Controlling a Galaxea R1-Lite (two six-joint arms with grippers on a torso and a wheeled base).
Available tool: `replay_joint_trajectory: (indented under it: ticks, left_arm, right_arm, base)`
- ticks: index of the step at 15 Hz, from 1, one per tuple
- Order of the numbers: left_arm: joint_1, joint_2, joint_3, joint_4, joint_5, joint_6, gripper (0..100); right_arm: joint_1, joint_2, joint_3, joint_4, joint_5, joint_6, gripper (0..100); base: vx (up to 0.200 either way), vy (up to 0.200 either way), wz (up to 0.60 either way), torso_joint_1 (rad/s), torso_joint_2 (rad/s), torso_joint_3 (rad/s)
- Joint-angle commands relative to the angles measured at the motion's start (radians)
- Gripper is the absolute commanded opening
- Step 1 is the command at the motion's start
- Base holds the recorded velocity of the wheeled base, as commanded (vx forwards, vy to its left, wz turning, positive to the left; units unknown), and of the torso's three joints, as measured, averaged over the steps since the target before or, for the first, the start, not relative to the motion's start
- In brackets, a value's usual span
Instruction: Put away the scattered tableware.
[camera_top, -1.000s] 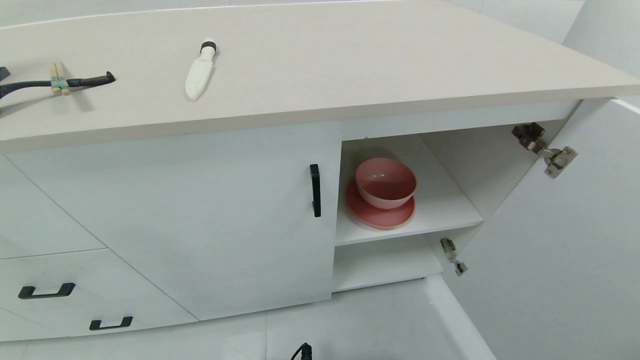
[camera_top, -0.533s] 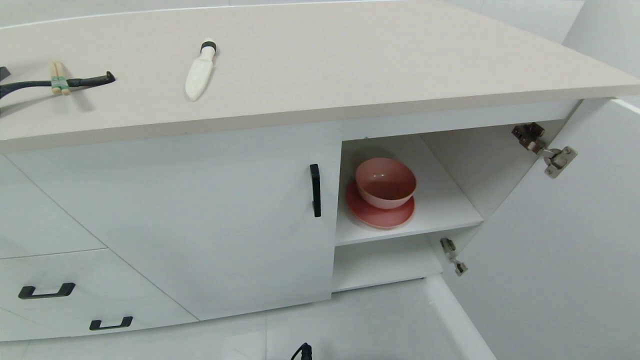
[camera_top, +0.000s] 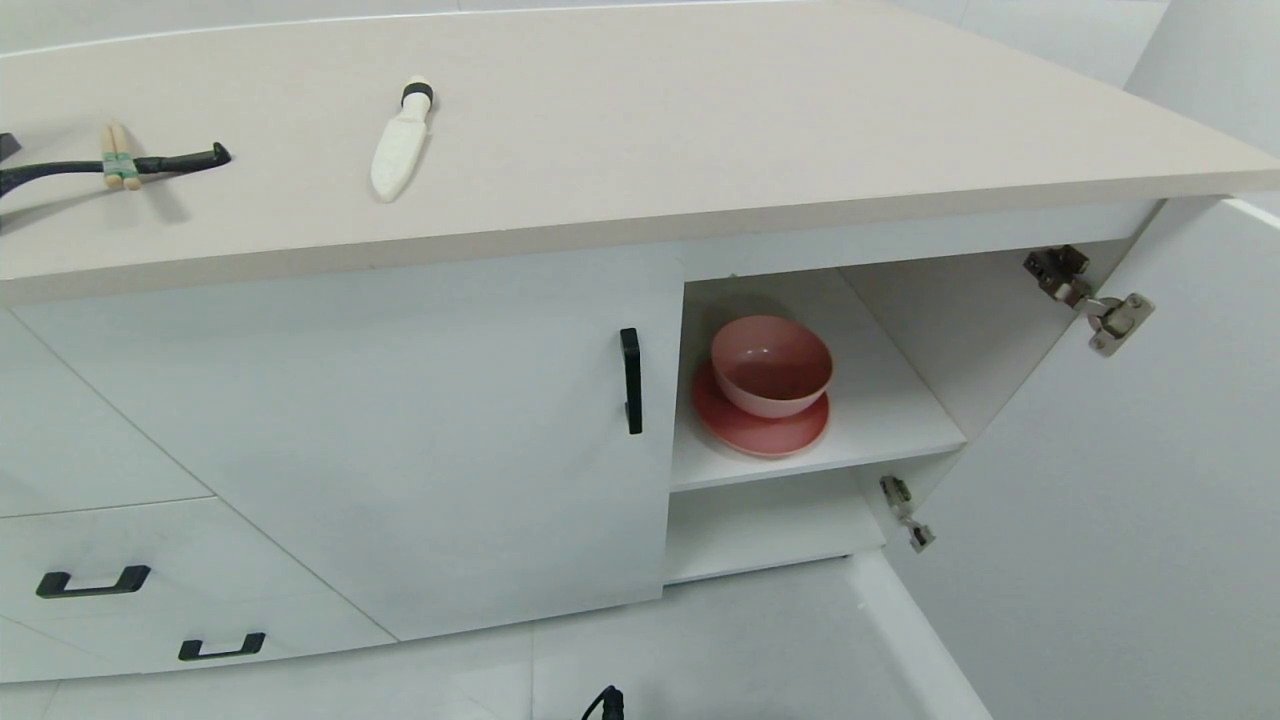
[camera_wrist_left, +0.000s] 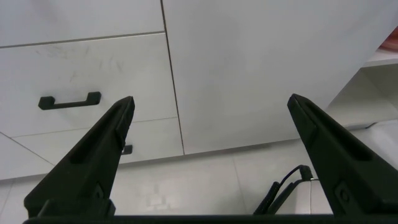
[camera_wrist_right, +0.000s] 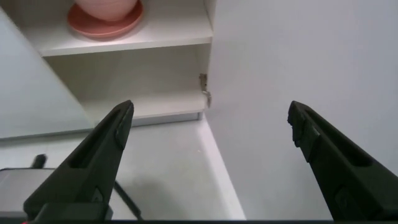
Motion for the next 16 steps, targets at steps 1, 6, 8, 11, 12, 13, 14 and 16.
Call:
replay_joint_trajectory:
  ticks: [1,6,8,11,12,13,14,16]
  left_arm:
    - [0.0,0.0,0.0,-0.001,0.0,0.002,100]
    - [0.0,0.0,0.0,-0.001,-0.002,-0.002,100]
    - [0.0,0.0,0.0,-0.001,-0.002,-0.002,100]
    - [0.0,0.0,0.0,-0.001,-0.002,-0.003,100]
    - [0.0,0.0,0.0,-0.001,-0.002,-0.002,100]
    - [0.0,0.0,0.0,-0.001,-0.002,-0.003,100]
    - [0.0,0.0,0.0,-0.001,-0.002,-0.003,100]
    - [0.0,0.0,0.0,-0.001,-0.003,-0.002,100]
  right_arm:
    - [-0.048,-0.012,0.0,-0.005,0.007,-0.001,100]
    - [-0.048,-0.012,0.0,-0.007,0.004,0.019,100]
    - [-0.05,-0.012,0.0,-0.008,-0.004,0.017,100]
    - [-0.055,-0.012,0.0,-0.008,-0.004,0.019,100]
    - [-0.055,-0.012,0.0,-0.007,-0.007,0.007,100]
    - [-0.056,-0.012,0.0,-0.007,-0.007,0.007,100]
    - [-0.068,-0.011,0.0,-0.007,-0.007,0.008,100]
    - [-0.076,-0.008,0.0,-0.005,-0.007,0.019,100]
  base:
    - [0.0,0.0,0.0,0.0,0.0,0.0]
    - [0.0,0.0,0.0,0.0,0.0,0.0]
    - [0.0,0.0,0.0,0.0,0.0,0.0]
    - [0.0,0.0,0.0,0.0,0.0,0.0]
    - [0.0,0.0,0.0,0.0,0.0,0.0]
    - [0.0,0.0,0.0,0.0,0.0,0.0]
    - [0.0,0.0,0.0,0.0,0.0,0.0]
    - [-0.1,0.0,0.0,0.004,0.0,0.004]
